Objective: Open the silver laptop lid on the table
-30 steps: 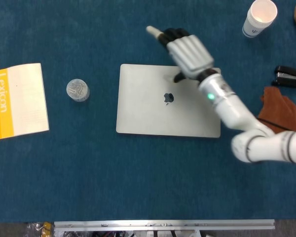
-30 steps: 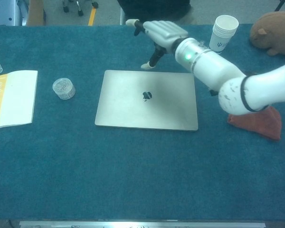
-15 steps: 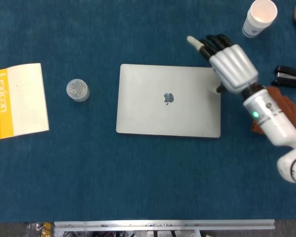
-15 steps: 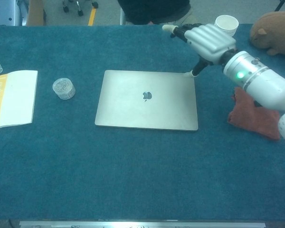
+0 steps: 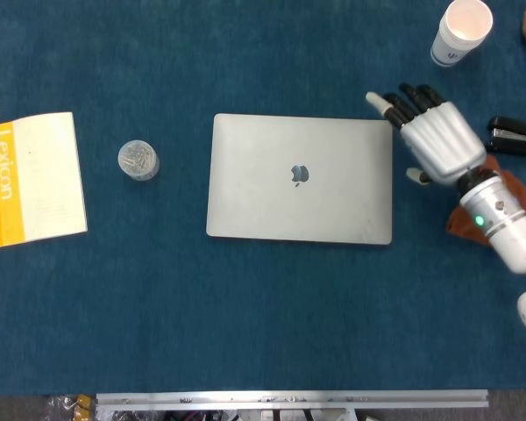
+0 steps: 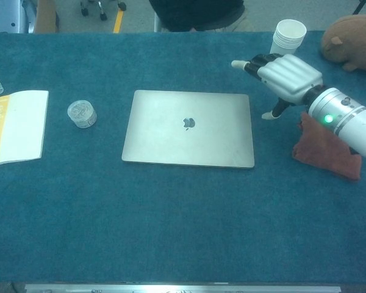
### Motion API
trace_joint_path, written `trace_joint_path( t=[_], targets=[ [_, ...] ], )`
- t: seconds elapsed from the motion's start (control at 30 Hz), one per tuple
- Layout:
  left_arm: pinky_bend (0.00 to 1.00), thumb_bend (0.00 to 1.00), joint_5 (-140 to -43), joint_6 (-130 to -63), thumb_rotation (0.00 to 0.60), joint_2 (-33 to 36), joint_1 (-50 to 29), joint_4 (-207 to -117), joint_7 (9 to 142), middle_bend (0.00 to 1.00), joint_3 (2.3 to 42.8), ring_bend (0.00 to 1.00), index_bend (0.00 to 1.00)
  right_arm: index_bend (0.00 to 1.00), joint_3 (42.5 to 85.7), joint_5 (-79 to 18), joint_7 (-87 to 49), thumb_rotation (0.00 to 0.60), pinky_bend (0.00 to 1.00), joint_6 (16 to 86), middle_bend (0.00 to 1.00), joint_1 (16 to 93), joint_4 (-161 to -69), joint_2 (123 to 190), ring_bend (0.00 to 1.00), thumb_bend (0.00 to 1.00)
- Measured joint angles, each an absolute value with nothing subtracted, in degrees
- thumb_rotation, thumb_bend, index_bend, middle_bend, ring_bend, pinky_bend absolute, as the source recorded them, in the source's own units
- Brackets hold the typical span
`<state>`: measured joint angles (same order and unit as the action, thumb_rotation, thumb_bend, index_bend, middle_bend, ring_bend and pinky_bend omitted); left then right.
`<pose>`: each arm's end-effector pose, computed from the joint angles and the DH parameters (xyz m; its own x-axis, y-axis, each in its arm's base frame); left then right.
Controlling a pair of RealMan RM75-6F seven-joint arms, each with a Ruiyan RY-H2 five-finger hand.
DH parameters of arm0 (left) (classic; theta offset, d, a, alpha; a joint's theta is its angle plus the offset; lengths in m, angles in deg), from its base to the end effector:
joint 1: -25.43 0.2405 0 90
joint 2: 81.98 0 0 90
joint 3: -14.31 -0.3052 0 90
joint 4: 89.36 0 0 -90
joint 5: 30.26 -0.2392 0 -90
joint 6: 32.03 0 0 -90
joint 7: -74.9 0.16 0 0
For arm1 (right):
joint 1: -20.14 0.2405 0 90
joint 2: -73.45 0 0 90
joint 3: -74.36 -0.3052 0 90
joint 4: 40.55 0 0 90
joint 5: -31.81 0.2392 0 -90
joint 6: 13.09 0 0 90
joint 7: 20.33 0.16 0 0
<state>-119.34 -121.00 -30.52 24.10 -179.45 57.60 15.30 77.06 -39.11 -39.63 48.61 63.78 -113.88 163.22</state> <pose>-0.3856 0.1731 0.2449 0.3604 -0.0125 0.9327 0.9327 -0.0061 -0.3605 -0.2367 -0.3907 -0.0523 0.6801 -0.1330 0.7210 -0.6846 -0.4671 0.5596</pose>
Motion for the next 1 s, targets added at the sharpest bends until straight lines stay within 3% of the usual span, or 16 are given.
trace_joint_path(
  t=[0.6,1.0],
  targets=[
    [0.07,0.38,-119.19,-121.05,0.600,-30.22,24.38,-178.57,56.63,0.06,15.09,0.00,0.08,0.00,75.56,-42.79,-41.42,0.600,0.16,44.89,0.15,61.57,-110.30,166.55,0.09,0.01],
    [0.07,0.38,-119.26,-120.97,0.600,-30.22,24.22,-178.66,56.75,0.06,15.11,0.00,0.08,0.00,74.53,-44.44,-41.15,0.600,0.16,43.51,0.15,60.68,-109.62,167.48,0.09,0.12]
  ],
)
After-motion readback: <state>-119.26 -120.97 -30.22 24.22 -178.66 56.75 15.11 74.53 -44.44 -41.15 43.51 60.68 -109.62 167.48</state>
